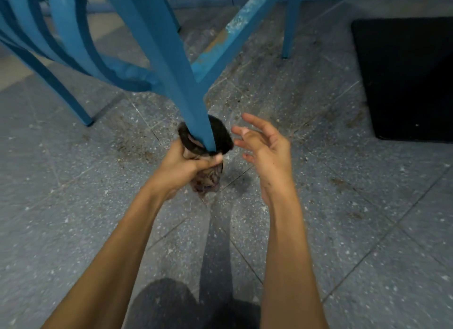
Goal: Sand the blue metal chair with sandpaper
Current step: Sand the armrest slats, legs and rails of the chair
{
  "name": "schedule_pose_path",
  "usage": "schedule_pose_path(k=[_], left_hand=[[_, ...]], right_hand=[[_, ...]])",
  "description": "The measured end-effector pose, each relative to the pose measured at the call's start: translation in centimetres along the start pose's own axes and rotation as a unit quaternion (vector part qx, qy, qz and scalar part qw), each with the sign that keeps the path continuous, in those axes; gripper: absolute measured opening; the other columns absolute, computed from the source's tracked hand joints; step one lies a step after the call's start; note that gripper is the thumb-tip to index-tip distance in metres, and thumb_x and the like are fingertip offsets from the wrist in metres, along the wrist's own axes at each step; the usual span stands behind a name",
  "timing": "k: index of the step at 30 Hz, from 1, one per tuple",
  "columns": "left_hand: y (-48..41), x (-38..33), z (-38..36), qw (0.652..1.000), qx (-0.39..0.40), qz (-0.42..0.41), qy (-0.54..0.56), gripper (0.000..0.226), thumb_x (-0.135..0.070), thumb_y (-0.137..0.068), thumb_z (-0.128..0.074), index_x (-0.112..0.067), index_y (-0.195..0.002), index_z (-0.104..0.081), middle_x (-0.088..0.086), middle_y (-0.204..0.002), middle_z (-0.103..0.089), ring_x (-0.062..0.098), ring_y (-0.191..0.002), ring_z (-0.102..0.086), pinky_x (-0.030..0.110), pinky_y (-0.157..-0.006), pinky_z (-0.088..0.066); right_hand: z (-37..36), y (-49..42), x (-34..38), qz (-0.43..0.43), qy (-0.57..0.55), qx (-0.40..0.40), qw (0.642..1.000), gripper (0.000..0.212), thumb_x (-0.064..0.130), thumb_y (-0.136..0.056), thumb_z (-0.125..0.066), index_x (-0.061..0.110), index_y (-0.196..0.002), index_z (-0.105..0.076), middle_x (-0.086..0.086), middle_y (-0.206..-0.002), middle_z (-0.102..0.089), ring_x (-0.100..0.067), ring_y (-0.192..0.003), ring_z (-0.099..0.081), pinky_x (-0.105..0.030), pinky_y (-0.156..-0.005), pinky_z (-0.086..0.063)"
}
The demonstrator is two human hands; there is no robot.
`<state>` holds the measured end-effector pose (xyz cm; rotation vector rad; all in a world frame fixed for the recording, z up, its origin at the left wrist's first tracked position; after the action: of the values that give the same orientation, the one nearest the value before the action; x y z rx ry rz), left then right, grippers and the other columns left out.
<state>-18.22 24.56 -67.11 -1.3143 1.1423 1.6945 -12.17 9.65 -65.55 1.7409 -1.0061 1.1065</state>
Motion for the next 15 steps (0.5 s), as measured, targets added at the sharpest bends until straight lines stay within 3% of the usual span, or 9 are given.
schedule_pose_path(k=[3,5,8,11,15], left_hand=[[0.2,-2.3,0.3,0.996,-0.045,-0.037,0.068,0.054,-0.001,-0.065,-0.077,-0.004,-0.115,-0.058,0.002,-0.103,-0.072,0.016,-0.102,-0.066,0.029,-0.087,-0.054],[0.1,-1.3,-0.1,0.996,-0.076,-0.023,0.048,0.051,0.006,-0.07,-0.074,0.001,-0.117,-0.056,0.006,-0.103,-0.071,0.017,-0.1,-0.067,0.03,-0.087,-0.055],[-0.1,2.2,-0.8,0.997,-0.074,0.036,0.0,0.04,0.016,-0.071,-0.067,-0.012,-0.099,-0.063,-0.002,-0.089,-0.071,0.016,-0.091,-0.066,0.023,-0.077,-0.055],[-0.1,4.5,-1.5,0.993,-0.047,0.099,-0.039,0.044,0.02,-0.071,-0.06,-0.021,-0.089,-0.057,-0.001,-0.084,-0.066,0.019,-0.09,-0.061,0.018,-0.067,-0.052],[0.3,2.6,-1.6,0.993,-0.069,0.083,-0.048,0.046,0.021,-0.073,-0.055,-0.022,-0.086,-0.054,-0.004,-0.083,-0.063,0.012,-0.084,-0.06,0.017,-0.067,-0.05]], right_hand=[[-0.2,-0.2,-0.1,-0.008,-0.003,-0.007,1.0,0.029,0.007,-0.094,-0.053,0.017,-0.12,-0.061,0.004,-0.097,-0.073,-0.005,-0.084,-0.067,-0.008,-0.069,-0.05],[-0.5,-0.4,-0.3,-0.011,-0.008,-0.014,1.0,0.028,0.007,-0.094,-0.053,0.016,-0.119,-0.062,0.002,-0.097,-0.072,-0.007,-0.087,-0.067,-0.008,-0.068,-0.05],[-1.1,-0.5,-0.4,-0.014,-0.008,-0.018,1.0,0.027,0.006,-0.094,-0.054,0.013,-0.118,-0.063,-0.002,-0.099,-0.071,-0.005,-0.087,-0.067,-0.007,-0.066,-0.049],[-1.1,-0.5,-0.5,-0.015,0.003,-0.027,1.0,0.025,0.007,-0.094,-0.054,0.014,-0.115,-0.064,-0.002,-0.1,-0.072,-0.004,-0.086,-0.066,-0.006,-0.064,-0.048],[-0.8,-0.5,0.2,-0.008,0.002,-0.041,0.999,0.024,0.008,-0.094,-0.052,0.016,-0.114,-0.064,-0.002,-0.1,-0.072,-0.007,-0.085,-0.065,-0.006,-0.063,-0.047]])
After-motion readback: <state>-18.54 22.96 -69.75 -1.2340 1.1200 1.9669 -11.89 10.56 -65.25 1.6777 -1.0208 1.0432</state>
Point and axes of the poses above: each hand's wrist, its own y-axis away from the middle knuckle, its own z-axis out of the back of the hand, x = y × z, the point moved 5 cm from there along -y, towards the middle knuckle
